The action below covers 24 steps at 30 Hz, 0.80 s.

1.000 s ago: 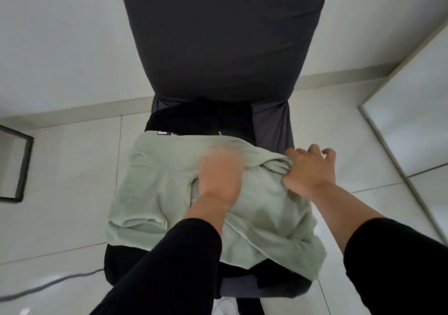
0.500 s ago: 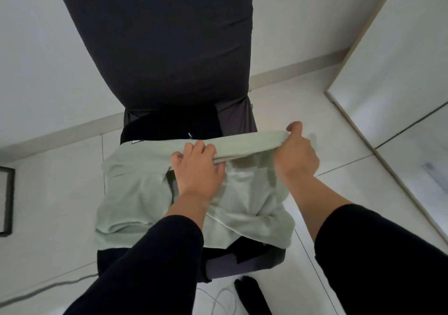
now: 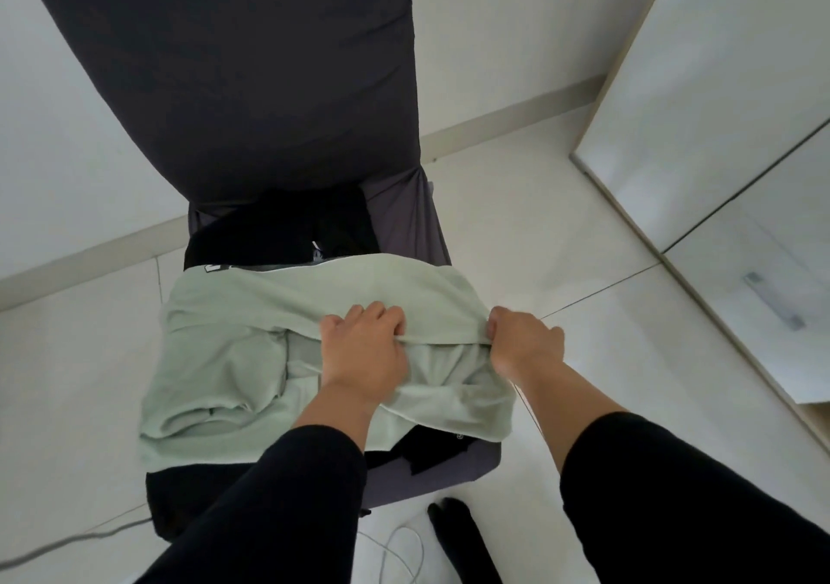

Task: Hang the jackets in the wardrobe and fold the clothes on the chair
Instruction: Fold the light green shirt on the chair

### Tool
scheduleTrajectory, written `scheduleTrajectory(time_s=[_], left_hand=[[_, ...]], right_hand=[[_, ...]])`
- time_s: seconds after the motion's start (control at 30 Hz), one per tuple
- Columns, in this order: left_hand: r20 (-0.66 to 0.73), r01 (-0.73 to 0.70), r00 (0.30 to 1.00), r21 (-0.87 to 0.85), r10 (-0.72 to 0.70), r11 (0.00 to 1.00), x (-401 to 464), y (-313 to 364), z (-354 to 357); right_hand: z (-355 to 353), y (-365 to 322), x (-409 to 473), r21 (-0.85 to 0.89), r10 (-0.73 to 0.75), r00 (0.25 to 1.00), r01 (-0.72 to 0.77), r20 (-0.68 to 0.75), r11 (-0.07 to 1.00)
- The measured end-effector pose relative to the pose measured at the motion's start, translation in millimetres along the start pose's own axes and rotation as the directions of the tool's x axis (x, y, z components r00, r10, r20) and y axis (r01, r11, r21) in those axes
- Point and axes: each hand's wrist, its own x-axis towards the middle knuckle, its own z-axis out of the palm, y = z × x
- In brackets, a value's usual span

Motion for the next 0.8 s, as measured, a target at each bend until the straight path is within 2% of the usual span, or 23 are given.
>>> scheduleTrajectory(time_s=[0.03, 0.1, 0.27, 0.33, 0.47, 0.57, 0.63, 0.8], left_hand=[[0.022, 0.004, 1.0, -0.012, -0.004, 1.0, 0, 1, 0], [0.025, -0.002, 1.0, -0.022, 0.002, 1.0, 3, 2, -1], [-0.181, 0.075, 0.979, -0.092, -0.091, 0.993, 35, -7, -3], [-0.182, 0.096, 0.977, -0.108, -0.115, 0.989, 52, -13, -4], [-0.1, 0.091, 0.99, -0.057, -0.096, 0.994, 80, -20, -3], [-0.01, 0.086, 0.996, 0.081, -0.085, 0.993, 91, -24, 3], [-0.036, 0.094, 0.995, 0.096, -0.091, 0.991, 97, -24, 4], [-0.188, 0.147, 0.971, -0.028, -0.15, 0.989, 120, -16, -7]], right_hand=[[2, 2, 1, 0.024, 0.008, 0.999, -0.009, 0.036, 1.0], [3, 4, 7, 0.052, 0.023, 1.0, -0.023, 0.005, 0.998], [0, 0, 39, 0.376, -0.018, 0.991, 0.066, -0.13, 0.924], [-2, -6, 57, 0.461, -0.062, 0.988, 0.12, -0.139, 0.879], [-2, -21, 82, 0.562, -0.181, 0.983, 0.174, -0.045, 0.808], [1, -21, 90, 0.445, -0.199, 0.98, 0.185, -0.017, 0.876], [-4, -20, 94, 0.292, -0.182, 0.977, 0.206, -0.107, 0.934], [-40, -28, 117, 0.082, -0.16, 0.911, 0.205, -0.38, 0.975]])
